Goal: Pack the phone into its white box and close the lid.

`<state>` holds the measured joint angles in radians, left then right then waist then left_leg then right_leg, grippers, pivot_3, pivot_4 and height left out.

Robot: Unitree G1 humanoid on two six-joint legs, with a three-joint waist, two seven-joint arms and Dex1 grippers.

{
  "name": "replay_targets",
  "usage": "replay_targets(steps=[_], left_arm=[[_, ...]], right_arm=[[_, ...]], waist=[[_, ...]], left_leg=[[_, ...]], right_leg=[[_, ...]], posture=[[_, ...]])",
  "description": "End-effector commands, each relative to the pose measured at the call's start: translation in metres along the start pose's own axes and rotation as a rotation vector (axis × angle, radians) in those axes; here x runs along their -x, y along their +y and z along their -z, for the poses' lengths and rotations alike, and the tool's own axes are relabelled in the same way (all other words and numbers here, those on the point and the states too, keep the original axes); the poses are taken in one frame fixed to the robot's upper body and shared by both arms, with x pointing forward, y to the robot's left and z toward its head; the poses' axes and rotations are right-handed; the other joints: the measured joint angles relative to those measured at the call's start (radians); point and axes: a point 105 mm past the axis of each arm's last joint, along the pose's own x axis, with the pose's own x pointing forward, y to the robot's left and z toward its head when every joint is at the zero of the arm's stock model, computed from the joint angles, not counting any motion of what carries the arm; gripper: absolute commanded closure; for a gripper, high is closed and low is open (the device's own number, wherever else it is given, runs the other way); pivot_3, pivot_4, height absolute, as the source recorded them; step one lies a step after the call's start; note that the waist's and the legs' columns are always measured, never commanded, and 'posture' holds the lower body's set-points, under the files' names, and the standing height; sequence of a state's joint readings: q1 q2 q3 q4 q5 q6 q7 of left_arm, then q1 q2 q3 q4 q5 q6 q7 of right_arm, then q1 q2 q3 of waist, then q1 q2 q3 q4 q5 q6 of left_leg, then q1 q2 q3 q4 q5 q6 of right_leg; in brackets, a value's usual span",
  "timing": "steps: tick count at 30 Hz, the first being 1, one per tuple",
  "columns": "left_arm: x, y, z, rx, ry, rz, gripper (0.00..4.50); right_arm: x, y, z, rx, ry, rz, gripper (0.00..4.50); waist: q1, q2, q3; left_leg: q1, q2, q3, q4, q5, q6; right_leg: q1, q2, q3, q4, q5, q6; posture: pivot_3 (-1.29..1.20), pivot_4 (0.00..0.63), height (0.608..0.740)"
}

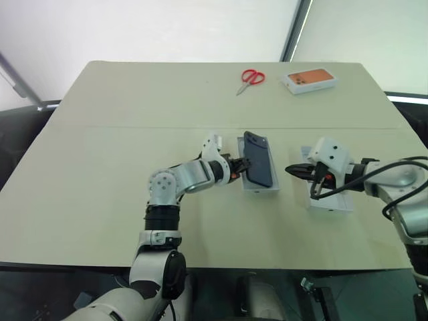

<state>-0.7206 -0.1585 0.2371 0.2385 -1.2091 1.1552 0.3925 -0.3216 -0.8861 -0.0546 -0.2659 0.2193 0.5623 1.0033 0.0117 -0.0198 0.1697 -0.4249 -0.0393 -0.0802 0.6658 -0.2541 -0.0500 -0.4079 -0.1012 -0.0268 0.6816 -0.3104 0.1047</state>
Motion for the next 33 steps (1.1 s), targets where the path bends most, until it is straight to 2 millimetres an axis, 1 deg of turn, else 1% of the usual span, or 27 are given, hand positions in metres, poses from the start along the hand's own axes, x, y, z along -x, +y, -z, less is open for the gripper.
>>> replay_targets(steps=[1,4,7,11,14,18,21,23,24,25,26,27,28,29,31,33], left_arm=[[-0.006,-0.028,0.013,-0.017,0.052,0.115,1.63],[0.001,-0.028,0.012,-0.039,0.065,0.131,0.05],[0.010,-0.025,0.011,-0.057,0.076,0.138,0.01],[0.036,-0.020,0.002,-0.133,0.078,0.141,0.01],[0.054,-0.022,-0.004,-0.201,0.088,0.157,0.01],[0.077,-0.023,-0.017,-0.317,0.061,0.131,0.01],[0.088,-0.021,-0.027,-0.402,0.021,0.080,0.01],[0.099,-0.015,-0.039,-0.553,-0.034,-0.032,0.01],[0.102,-0.007,-0.042,-0.624,-0.044,-0.098,0.01],[0.103,0.007,-0.041,-0.705,-0.027,-0.180,0.01],[0.104,0.016,-0.040,-0.759,-0.010,-0.227,0.01],[0.101,0.026,-0.038,-0.813,0.001,-0.268,0.24],[0.099,0.031,-0.037,-0.850,0.006,-0.285,0.52],[0.093,0.032,-0.035,-0.861,0.014,-0.271,0.86],[0.084,0.032,-0.032,-0.874,0.024,-0.246,1.81],[0.074,0.032,-0.029,-0.925,0.046,-0.236,2.91]], right_arm=[[0.007,-0.004,-0.012,0.048,-0.024,0.025,4.50],[0.007,-0.004,-0.012,0.050,-0.023,0.026,4.50],[0.007,-0.004,-0.013,0.050,-0.023,0.027,4.50],[0.005,-0.004,-0.013,0.051,-0.026,0.025,4.50],[0.004,-0.004,-0.013,0.051,-0.027,0.024,4.50],[0.002,-0.007,-0.013,0.057,-0.027,0.032,4.50],[0.000,-0.012,-0.012,0.066,-0.018,0.054,4.50],[-0.001,-0.018,-0.010,0.071,-0.001,0.087,4.50],[-0.003,-0.023,-0.007,0.075,0.018,0.113,4.50],[-0.006,-0.025,-0.003,0.086,0.041,0.130,4.50],[-0.008,-0.027,0.000,0.095,0.056,0.139,4.50],[-0.011,-0.028,0.003,0.101,0.077,0.147,4.50],[-0.013,-0.028,0.005,0.105,0.089,0.151,4.50],[-0.016,-0.029,0.008,0.109,0.104,0.154,4.50],[-0.020,-0.030,0.011,0.120,0.127,0.158,4.50],[-0.025,-0.031,0.014,0.138,0.153,0.158,4.50]], waist=[[0.000,0.000,0.000],[0.000,0.000,0.000],[0.000,0.000,0.000],[-0.005,0.000,0.000],[-0.007,0.000,0.000],[-0.004,0.000,0.000],[-0.003,0.000,0.000],[-0.004,0.000,0.000],[-0.005,0.001,0.000],[-0.006,0.001,-0.001],[-0.008,0.001,-0.001],[-0.009,0.002,-0.001],[-0.007,0.002,-0.001],[-0.006,0.002,-0.001],[0.000,0.002,-0.001],[-0.001,0.002,-0.001]], left_leg=[[0.000,0.000,0.000,0.000,0.000,0.000],[0.000,0.000,0.000,0.000,0.000,0.000],[0.000,0.000,0.000,0.000,0.000,0.000],[0.000,0.000,0.000,0.000,0.000,0.000],[0.001,0.002,0.000,0.000,0.000,0.000],[0.001,0.001,-0.001,0.000,0.000,0.000],[0.001,0.001,-0.001,0.000,0.000,0.000],[0.001,0.001,-0.001,0.000,0.000,0.000],[0.000,0.001,0.000,0.000,0.000,0.000],[0.001,0.000,0.000,0.000,0.000,0.000],[0.001,0.000,0.000,0.000,0.000,0.000],[0.001,0.000,0.000,-0.001,0.000,0.000],[0.002,0.000,0.001,-0.001,0.000,0.000],[0.002,0.000,0.001,-0.002,0.000,0.000],[0.002,0.000,0.001,-0.001,0.000,0.000],[0.000,0.001,0.000,0.000,0.000,0.001]], right_leg=[[0.000,0.000,0.000,0.000,0.000,0.000],[0.000,0.000,0.000,0.000,0.000,0.000],[0.000,0.000,0.000,0.000,0.000,0.000],[0.000,0.000,0.000,0.000,0.000,0.000],[0.000,0.000,0.000,0.001,0.000,0.000],[0.000,0.000,0.000,0.001,0.000,0.000],[0.000,0.000,0.000,0.001,0.000,0.000],[0.000,0.000,0.000,0.001,0.000,0.000],[0.000,0.000,0.000,0.001,0.000,0.000],[0.000,0.000,0.000,0.001,0.000,0.000],[0.000,0.001,0.000,0.001,0.000,0.000],[0.000,0.001,0.001,0.001,0.000,0.000],[0.001,0.001,0.002,0.001,0.000,0.000],[0.001,0.001,0.002,0.000,0.000,0.000],[0.001,0.001,0.002,0.000,0.000,0.000],[0.000,0.000,0.002,-0.001,0.000,0.000]], posture=[[0.00,0.150,0.697],[0.00,0.150,0.697],[0.00,0.150,0.697],[0.00,0.150,0.697],[0.00,0.150,0.697],[0.00,0.150,0.697],[0.00,0.150,0.697],[0.00,0.150,0.697],[0.00,0.150,0.697],[0.00,0.150,0.697],[0.00,0.150,0.697],[0.00,0.150,0.697],[0.00,0.150,0.697],[0.00,0.150,0.697],[0.00,0.150,0.697],[0.00,0.150,0.697]])
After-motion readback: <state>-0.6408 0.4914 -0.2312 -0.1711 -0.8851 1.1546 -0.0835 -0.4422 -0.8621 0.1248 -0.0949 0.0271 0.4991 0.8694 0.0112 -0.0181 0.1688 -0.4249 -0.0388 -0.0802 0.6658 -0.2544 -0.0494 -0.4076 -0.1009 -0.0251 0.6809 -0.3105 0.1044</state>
